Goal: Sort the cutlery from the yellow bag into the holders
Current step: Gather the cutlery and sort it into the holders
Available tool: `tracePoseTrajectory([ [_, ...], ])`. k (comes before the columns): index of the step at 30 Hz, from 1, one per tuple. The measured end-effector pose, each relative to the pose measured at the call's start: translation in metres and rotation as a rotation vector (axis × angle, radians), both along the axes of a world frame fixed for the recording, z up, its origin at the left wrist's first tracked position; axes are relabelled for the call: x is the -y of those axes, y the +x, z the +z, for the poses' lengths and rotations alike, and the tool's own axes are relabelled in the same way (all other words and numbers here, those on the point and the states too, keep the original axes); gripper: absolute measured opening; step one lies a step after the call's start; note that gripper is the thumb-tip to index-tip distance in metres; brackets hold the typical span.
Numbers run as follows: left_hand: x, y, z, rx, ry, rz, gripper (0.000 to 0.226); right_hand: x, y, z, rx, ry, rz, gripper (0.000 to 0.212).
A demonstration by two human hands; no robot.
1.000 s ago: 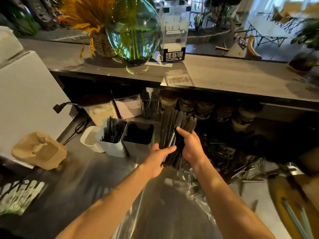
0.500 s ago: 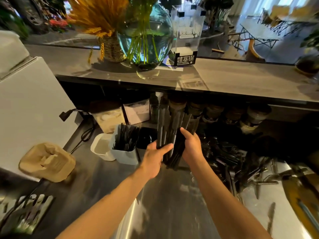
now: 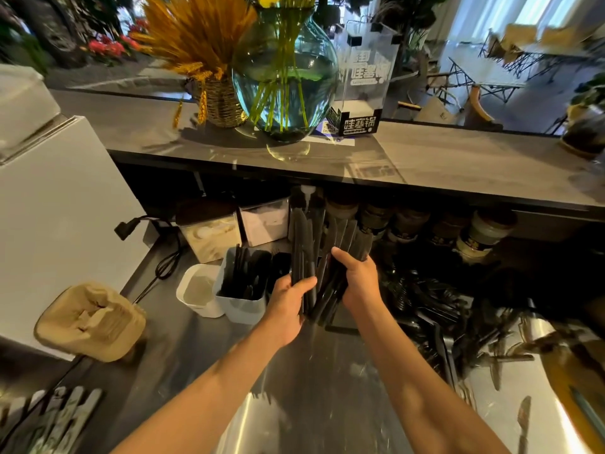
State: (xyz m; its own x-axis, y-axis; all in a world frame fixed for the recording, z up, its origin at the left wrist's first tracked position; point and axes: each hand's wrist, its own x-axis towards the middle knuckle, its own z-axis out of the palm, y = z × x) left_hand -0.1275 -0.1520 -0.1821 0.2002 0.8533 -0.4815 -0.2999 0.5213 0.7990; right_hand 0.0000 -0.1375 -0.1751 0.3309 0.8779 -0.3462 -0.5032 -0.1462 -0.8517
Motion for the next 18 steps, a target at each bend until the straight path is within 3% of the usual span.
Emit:
tracePoseTrajectory([
  [3,-0.006,-0.004,0.001,-0.019,-0.006,-0.050,0.030,-0.003,-0.001,0.003,-0.015,0.009,0.056,0.011],
  [10,-0.018,-0.016,0.002,-0.021,-0.066,-0.182,0.030,-0.010,-0.006,0.012,0.002,-0.038,0.253,0.028],
  [18,-0.028,-0.024,0.004,-0.026,-0.115,-0.218,0.037,-0.020,-0.013,0.004,-0.015,-0.139,0.183,0.026],
])
